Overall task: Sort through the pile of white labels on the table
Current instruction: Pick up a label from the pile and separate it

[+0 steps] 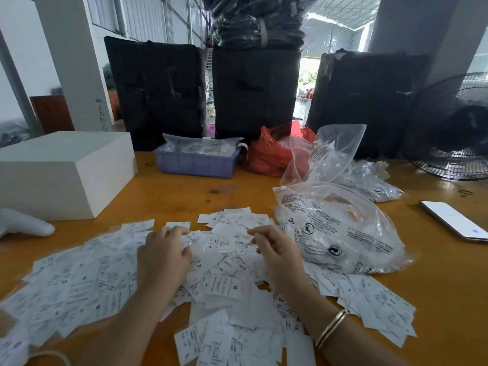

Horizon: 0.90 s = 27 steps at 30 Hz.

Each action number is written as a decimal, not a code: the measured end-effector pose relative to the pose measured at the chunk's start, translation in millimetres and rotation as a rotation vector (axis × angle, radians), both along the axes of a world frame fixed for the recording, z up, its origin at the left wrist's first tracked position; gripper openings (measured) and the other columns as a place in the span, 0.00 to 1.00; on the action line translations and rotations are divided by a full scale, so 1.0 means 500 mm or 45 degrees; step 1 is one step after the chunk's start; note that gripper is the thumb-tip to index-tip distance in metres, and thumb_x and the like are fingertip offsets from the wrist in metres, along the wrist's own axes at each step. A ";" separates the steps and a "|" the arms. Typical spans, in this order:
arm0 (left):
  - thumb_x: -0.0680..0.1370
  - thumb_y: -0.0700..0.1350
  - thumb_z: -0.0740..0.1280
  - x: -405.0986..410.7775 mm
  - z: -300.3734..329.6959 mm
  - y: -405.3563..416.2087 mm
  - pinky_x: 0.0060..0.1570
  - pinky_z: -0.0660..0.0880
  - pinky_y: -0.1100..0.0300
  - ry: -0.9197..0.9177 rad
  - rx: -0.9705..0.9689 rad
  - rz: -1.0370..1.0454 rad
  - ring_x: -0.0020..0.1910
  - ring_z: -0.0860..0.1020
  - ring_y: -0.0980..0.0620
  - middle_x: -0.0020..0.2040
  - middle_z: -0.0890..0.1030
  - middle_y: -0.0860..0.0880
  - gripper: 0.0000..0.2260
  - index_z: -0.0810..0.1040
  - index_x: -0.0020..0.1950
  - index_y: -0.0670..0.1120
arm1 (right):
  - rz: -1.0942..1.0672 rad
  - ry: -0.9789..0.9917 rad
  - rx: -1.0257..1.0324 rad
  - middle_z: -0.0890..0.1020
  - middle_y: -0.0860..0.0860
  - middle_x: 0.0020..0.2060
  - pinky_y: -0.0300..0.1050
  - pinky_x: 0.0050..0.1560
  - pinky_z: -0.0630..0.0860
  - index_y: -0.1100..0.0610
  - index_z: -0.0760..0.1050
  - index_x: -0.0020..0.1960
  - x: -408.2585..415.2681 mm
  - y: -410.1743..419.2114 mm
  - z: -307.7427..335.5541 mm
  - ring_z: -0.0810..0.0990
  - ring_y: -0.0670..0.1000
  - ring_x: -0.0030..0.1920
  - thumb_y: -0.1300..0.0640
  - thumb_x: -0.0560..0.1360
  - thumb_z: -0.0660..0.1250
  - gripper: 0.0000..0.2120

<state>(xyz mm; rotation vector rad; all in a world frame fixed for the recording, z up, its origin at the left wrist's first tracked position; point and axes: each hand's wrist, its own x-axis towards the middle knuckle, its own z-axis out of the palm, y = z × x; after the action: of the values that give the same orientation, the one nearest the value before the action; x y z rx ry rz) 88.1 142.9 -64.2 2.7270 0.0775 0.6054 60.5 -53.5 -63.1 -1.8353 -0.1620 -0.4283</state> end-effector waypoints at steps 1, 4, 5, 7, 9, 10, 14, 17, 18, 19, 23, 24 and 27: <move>0.77 0.46 0.66 0.000 -0.001 0.000 0.53 0.70 0.58 -0.030 0.048 0.024 0.57 0.72 0.52 0.60 0.75 0.51 0.15 0.75 0.64 0.52 | 0.000 -0.018 -0.026 0.80 0.40 0.35 0.33 0.31 0.69 0.43 0.76 0.44 -0.002 0.000 0.000 0.73 0.39 0.32 0.61 0.78 0.62 0.13; 0.75 0.39 0.68 -0.001 0.000 -0.003 0.52 0.71 0.55 -0.212 0.034 -0.085 0.56 0.73 0.48 0.57 0.78 0.48 0.13 0.80 0.59 0.48 | -0.007 -0.107 -0.074 0.79 0.44 0.37 0.33 0.30 0.67 0.43 0.75 0.45 -0.007 0.001 0.010 0.72 0.41 0.30 0.62 0.78 0.62 0.13; 0.75 0.37 0.67 -0.003 0.000 -0.009 0.51 0.70 0.56 -0.275 0.024 -0.172 0.54 0.74 0.49 0.55 0.79 0.48 0.12 0.81 0.56 0.47 | -0.013 -0.143 -0.048 0.79 0.46 0.37 0.36 0.29 0.68 0.44 0.75 0.46 -0.009 -0.001 0.018 0.72 0.44 0.30 0.62 0.78 0.62 0.13; 0.76 0.37 0.65 -0.012 0.001 -0.025 0.53 0.68 0.59 -0.328 0.009 -0.351 0.53 0.75 0.51 0.53 0.80 0.50 0.10 0.82 0.54 0.48 | -0.070 -0.217 0.075 0.79 0.48 0.36 0.42 0.32 0.72 0.46 0.75 0.45 -0.011 -0.010 0.047 0.73 0.53 0.32 0.63 0.77 0.61 0.12; 0.79 0.42 0.60 -0.021 -0.003 -0.046 0.59 0.63 0.62 -0.246 0.032 -0.534 0.58 0.73 0.55 0.55 0.79 0.55 0.11 0.80 0.56 0.51 | -0.183 -0.308 0.255 0.80 0.47 0.35 0.40 0.33 0.73 0.48 0.77 0.44 -0.006 -0.040 0.085 0.73 0.50 0.33 0.63 0.77 0.60 0.11; 0.80 0.44 0.59 -0.024 -0.010 -0.054 0.60 0.60 0.64 -0.204 0.041 -0.623 0.60 0.71 0.58 0.57 0.77 0.57 0.12 0.79 0.58 0.53 | -0.247 -0.332 0.331 0.80 0.46 0.34 0.37 0.32 0.73 0.50 0.77 0.45 0.002 -0.063 0.102 0.73 0.48 0.32 0.62 0.78 0.60 0.11; 0.80 0.48 0.62 -0.029 -0.019 -0.062 0.58 0.61 0.67 -0.167 0.002 -0.824 0.57 0.68 0.63 0.55 0.76 0.62 0.10 0.79 0.59 0.56 | -0.555 0.011 -0.072 0.78 0.45 0.32 0.34 0.21 0.63 0.53 0.79 0.54 0.075 -0.183 0.127 0.65 0.44 0.23 0.61 0.79 0.59 0.11; 0.79 0.47 0.63 -0.026 -0.023 -0.060 0.57 0.65 0.65 -0.165 0.000 -0.863 0.55 0.69 0.63 0.53 0.77 0.62 0.10 0.79 0.59 0.55 | -0.610 0.360 -0.539 0.81 0.49 0.42 0.39 0.26 0.65 0.57 0.80 0.54 0.118 -0.256 0.106 0.71 0.46 0.27 0.63 0.79 0.57 0.13; 0.79 0.47 0.63 -0.024 -0.024 -0.060 0.57 0.65 0.65 -0.164 -0.003 -0.864 0.55 0.68 0.63 0.53 0.76 0.63 0.10 0.79 0.59 0.55 | -0.619 0.436 -0.770 0.80 0.49 0.41 0.40 0.28 0.68 0.57 0.80 0.48 0.126 -0.274 0.097 0.73 0.46 0.31 0.61 0.79 0.58 0.12; 0.79 0.47 0.63 -0.023 -0.026 -0.059 0.57 0.65 0.65 -0.160 -0.005 -0.864 0.55 0.68 0.64 0.52 0.76 0.63 0.10 0.78 0.59 0.55 | -0.610 0.514 -1.009 0.80 0.50 0.41 0.42 0.33 0.72 0.58 0.80 0.44 0.129 -0.285 0.086 0.76 0.48 0.35 0.56 0.79 0.60 0.12; 0.79 0.47 0.63 -0.022 -0.030 -0.056 0.56 0.62 0.68 -0.144 0.008 -0.883 0.54 0.68 0.65 0.52 0.76 0.64 0.10 0.79 0.58 0.56 | -0.606 0.652 -1.309 0.78 0.52 0.45 0.48 0.50 0.75 0.56 0.80 0.45 0.140 -0.299 0.050 0.76 0.54 0.50 0.42 0.76 0.62 0.18; 0.79 0.47 0.64 -0.022 -0.029 -0.056 0.55 0.61 0.68 -0.145 0.009 -0.887 0.54 0.68 0.65 0.51 0.76 0.64 0.10 0.79 0.58 0.56 | -0.627 0.605 -1.285 0.77 0.51 0.42 0.45 0.45 0.74 0.56 0.79 0.41 0.141 -0.296 0.050 0.76 0.52 0.46 0.43 0.75 0.64 0.17; 0.78 0.46 0.65 -0.021 -0.028 -0.057 0.54 0.61 0.69 -0.149 0.001 -0.887 0.53 0.69 0.64 0.50 0.76 0.64 0.09 0.80 0.57 0.55 | -0.705 0.465 -1.064 0.78 0.49 0.34 0.42 0.35 0.65 0.55 0.75 0.30 0.142 -0.285 0.051 0.73 0.47 0.35 0.53 0.73 0.68 0.13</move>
<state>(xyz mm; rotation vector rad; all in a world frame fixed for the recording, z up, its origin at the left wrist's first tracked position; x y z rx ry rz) 77.4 114.6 -78.2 2.4658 -0.8565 0.5388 131.5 -196.2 -37.8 -2.7543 0.5062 -0.4238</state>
